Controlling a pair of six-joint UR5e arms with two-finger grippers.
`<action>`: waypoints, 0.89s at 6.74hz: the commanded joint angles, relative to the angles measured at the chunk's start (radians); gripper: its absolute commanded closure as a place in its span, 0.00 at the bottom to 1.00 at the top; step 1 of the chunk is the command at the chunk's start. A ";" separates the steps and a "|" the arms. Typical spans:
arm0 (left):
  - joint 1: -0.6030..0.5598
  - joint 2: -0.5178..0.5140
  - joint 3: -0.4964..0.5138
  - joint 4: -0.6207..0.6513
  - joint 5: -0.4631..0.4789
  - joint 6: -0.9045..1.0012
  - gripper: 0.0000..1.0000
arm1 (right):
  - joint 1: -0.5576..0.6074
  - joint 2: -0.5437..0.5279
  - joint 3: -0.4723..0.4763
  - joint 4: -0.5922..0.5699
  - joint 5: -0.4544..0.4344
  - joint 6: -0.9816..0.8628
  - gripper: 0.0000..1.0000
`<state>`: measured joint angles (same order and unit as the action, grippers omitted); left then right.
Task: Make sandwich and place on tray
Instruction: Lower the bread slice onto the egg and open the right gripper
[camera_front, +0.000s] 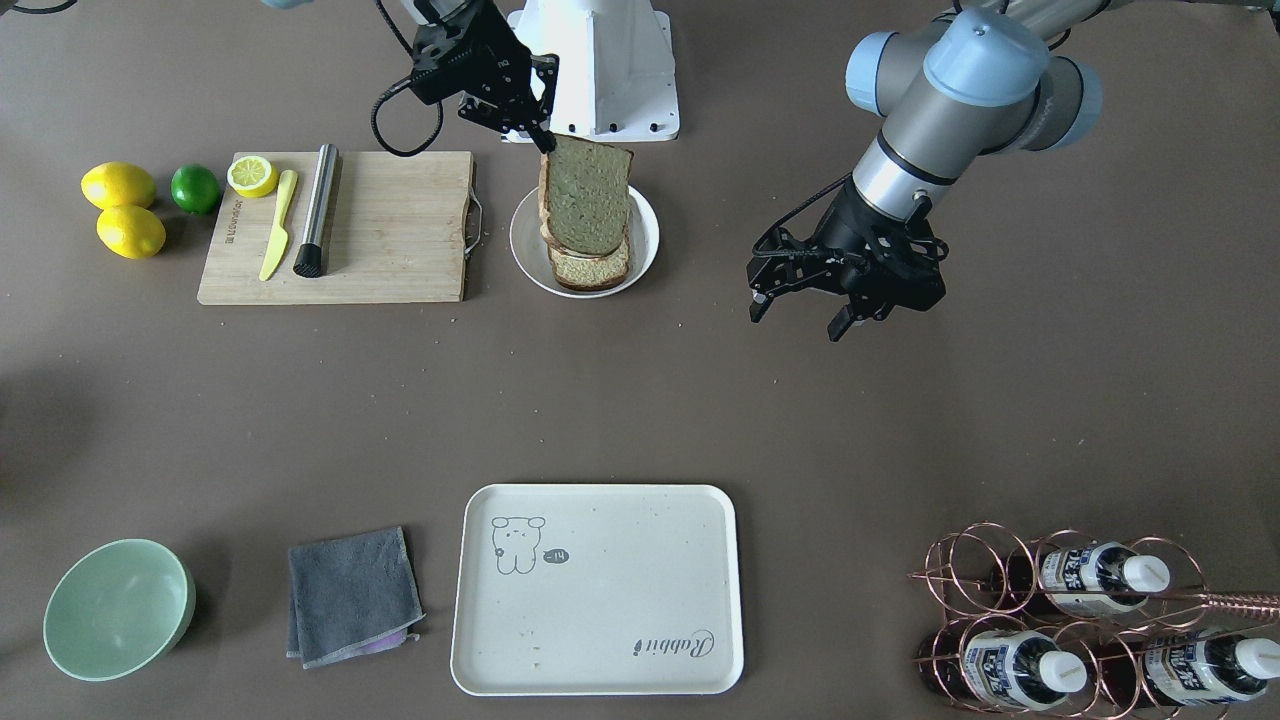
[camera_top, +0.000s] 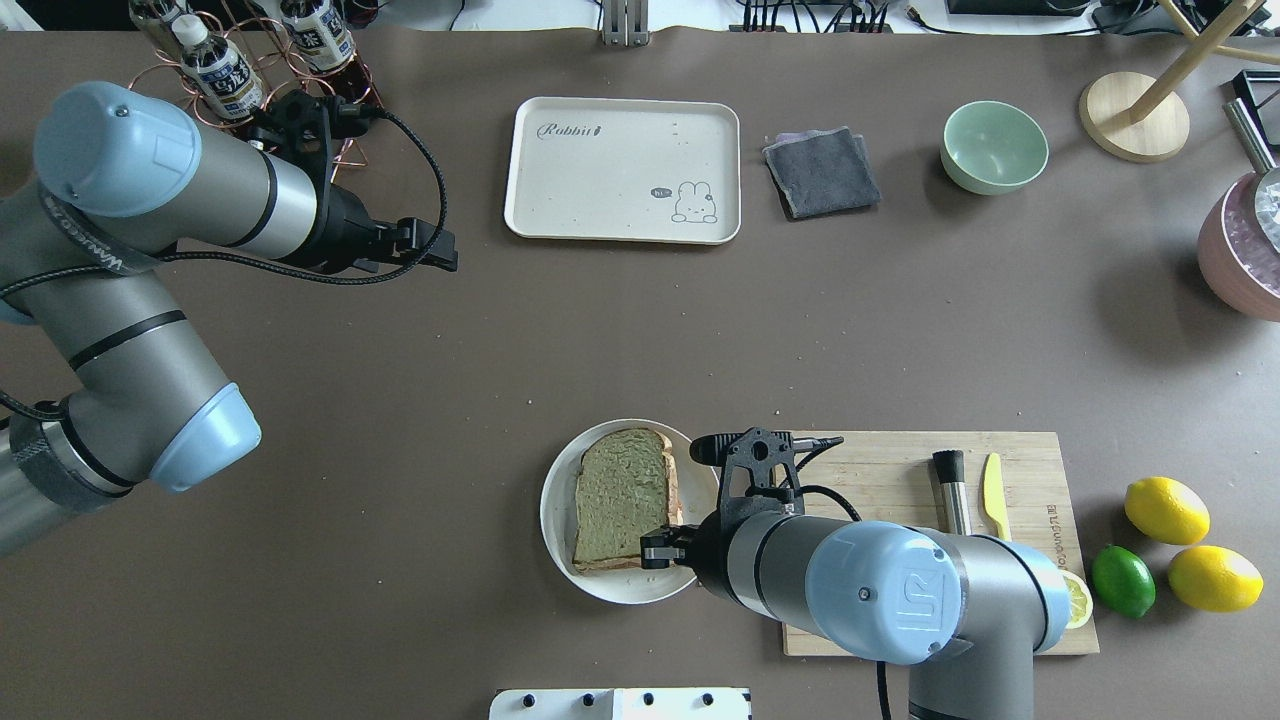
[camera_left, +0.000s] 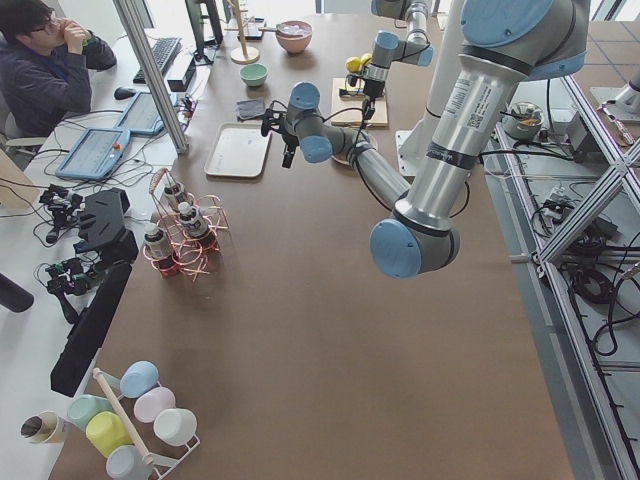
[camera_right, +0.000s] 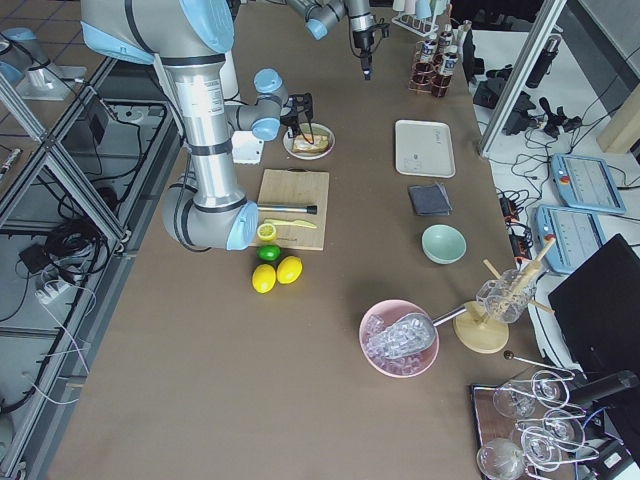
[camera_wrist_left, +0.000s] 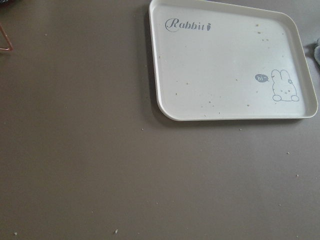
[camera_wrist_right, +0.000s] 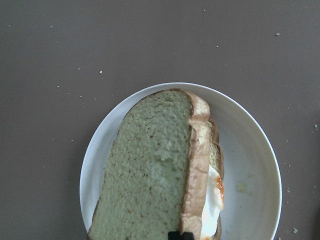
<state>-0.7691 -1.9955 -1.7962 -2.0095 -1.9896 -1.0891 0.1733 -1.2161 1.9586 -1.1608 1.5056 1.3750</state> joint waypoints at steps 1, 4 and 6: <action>0.001 -0.002 0.000 0.000 0.000 0.000 0.02 | -0.012 -0.011 -0.026 0.013 -0.021 -0.002 1.00; 0.001 -0.002 -0.008 -0.002 0.000 0.000 0.02 | 0.003 -0.020 -0.008 0.019 -0.031 -0.001 0.00; 0.025 -0.002 -0.006 -0.002 0.006 -0.014 0.02 | 0.146 -0.023 0.003 0.003 0.054 -0.002 0.00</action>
<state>-0.7606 -1.9974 -1.8020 -2.0110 -1.9872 -1.0945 0.2389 -1.2386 1.9581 -1.1474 1.5130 1.3741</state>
